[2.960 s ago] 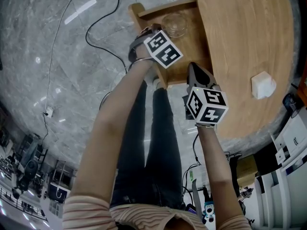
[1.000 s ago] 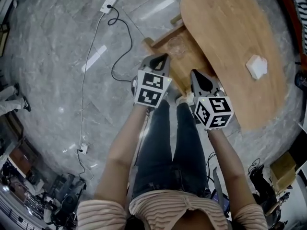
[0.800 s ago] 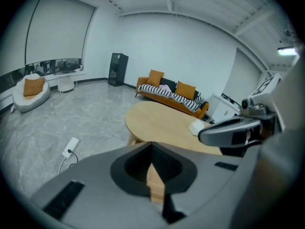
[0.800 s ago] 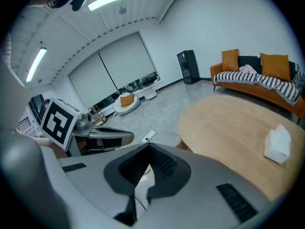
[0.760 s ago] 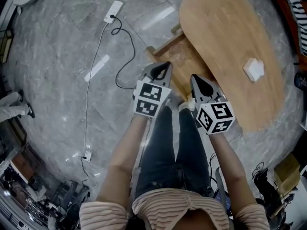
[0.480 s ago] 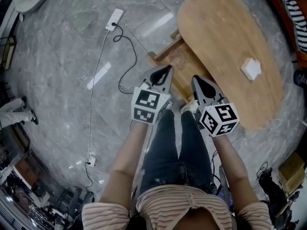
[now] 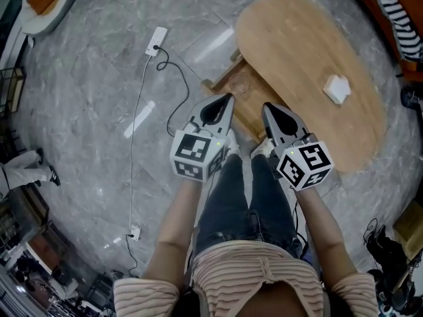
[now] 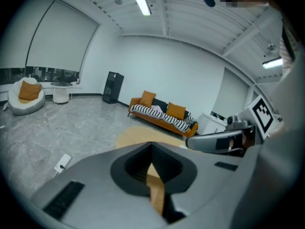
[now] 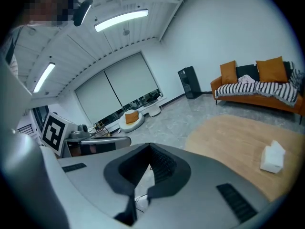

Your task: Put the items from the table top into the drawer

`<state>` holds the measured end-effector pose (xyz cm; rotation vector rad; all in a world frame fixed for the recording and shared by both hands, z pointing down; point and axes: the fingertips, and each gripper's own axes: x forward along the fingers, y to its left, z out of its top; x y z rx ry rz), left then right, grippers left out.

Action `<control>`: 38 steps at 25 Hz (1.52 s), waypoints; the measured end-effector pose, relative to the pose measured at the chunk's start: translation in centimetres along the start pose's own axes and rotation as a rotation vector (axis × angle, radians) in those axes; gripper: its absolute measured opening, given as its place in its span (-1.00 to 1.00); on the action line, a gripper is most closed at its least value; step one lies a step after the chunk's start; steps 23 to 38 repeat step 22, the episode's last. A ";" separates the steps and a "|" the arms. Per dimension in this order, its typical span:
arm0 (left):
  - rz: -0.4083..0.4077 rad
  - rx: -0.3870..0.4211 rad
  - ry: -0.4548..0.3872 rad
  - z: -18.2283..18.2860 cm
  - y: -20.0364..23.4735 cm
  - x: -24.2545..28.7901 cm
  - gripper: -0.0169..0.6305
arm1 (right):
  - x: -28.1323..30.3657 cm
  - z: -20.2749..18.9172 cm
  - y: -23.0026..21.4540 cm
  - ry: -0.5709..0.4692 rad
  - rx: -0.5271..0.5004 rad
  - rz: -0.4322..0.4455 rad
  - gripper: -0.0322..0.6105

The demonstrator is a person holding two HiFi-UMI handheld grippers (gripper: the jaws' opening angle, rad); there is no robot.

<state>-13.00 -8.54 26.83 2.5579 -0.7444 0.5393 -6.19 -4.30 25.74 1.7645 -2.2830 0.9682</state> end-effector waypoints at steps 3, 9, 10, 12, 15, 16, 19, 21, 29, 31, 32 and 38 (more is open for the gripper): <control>-0.013 0.023 -0.006 1.1 -0.7 -0.7 -0.91 | -0.8 1.2 0.5 -0.022 -0.021 -0.003 -0.88; -0.020 0.080 -0.055 3.6 -1.9 -2.0 -0.91 | -2.1 3.1 1.4 -0.062 -0.063 0.003 -0.88; -0.022 0.080 -0.065 4.2 -2.0 -2.3 -0.91 | -2.3 3.6 1.7 -0.070 -0.067 0.006 -0.88; -0.027 0.082 -0.089 5.4 -2.1 -3.1 -0.91 | -2.7 4.9 2.5 -0.088 -0.074 0.015 -0.88; -0.034 0.074 -0.126 7.1 -2.5 -4.4 -0.91 | -3.5 6.8 3.7 -0.121 -0.086 0.033 -0.88; -0.039 0.071 -0.139 7.6 -2.8 -4.8 -0.91 | -3.9 7.3 4.0 -0.132 -0.090 0.040 -0.88; -0.049 0.066 -0.175 8.6 -3.6 -6.1 -0.91 | -5.1 8.5 4.9 -0.167 -0.100 0.054 -0.88; -0.053 0.072 -0.191 9.0 -4.2 -6.9 -0.91 | -5.9 9.0 5.5 -0.188 -0.106 0.060 -0.88; -0.055 0.076 -0.199 9.2 -4.4 -7.3 -0.91 | -6.3 9.2 5.7 -0.198 -0.109 0.063 -0.88; -0.055 0.076 -0.199 9.2 -4.4 -7.3 -0.91 | -6.3 9.2 5.7 -0.198 -0.109 0.063 -0.88; -0.055 0.076 -0.199 9.2 -4.4 -7.3 -0.91 | -6.3 9.2 5.7 -0.198 -0.109 0.063 -0.88; -0.055 0.076 -0.199 9.2 -4.4 -7.3 -0.91 | -6.3 9.2 5.7 -0.198 -0.109 0.063 -0.88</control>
